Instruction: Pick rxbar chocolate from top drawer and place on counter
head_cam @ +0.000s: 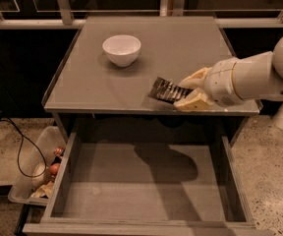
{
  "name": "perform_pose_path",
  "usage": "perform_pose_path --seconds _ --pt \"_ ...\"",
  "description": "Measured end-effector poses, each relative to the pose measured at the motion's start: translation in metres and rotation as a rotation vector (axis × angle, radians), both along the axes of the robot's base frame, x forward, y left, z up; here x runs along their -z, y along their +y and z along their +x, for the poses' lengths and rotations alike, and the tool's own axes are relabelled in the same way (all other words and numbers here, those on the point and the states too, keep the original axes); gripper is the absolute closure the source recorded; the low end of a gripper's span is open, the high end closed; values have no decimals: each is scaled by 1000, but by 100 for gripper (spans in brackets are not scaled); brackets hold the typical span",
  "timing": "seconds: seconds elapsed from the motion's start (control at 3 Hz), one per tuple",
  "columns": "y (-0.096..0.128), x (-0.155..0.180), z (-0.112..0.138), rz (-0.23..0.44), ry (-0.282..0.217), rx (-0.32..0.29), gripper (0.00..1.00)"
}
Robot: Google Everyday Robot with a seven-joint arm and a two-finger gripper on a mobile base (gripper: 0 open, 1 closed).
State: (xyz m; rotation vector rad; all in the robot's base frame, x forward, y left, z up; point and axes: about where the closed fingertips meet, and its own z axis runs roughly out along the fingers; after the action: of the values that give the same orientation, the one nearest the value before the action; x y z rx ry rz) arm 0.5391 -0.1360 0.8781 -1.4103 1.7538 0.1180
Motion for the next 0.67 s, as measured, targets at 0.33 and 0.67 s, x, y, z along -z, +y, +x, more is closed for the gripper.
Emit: perform_pose_path --seconds 0.33,0.67 --pt "-24 -8 35 41 -44 59 100" --pt "-42 -16 72 108 -75 107 100"
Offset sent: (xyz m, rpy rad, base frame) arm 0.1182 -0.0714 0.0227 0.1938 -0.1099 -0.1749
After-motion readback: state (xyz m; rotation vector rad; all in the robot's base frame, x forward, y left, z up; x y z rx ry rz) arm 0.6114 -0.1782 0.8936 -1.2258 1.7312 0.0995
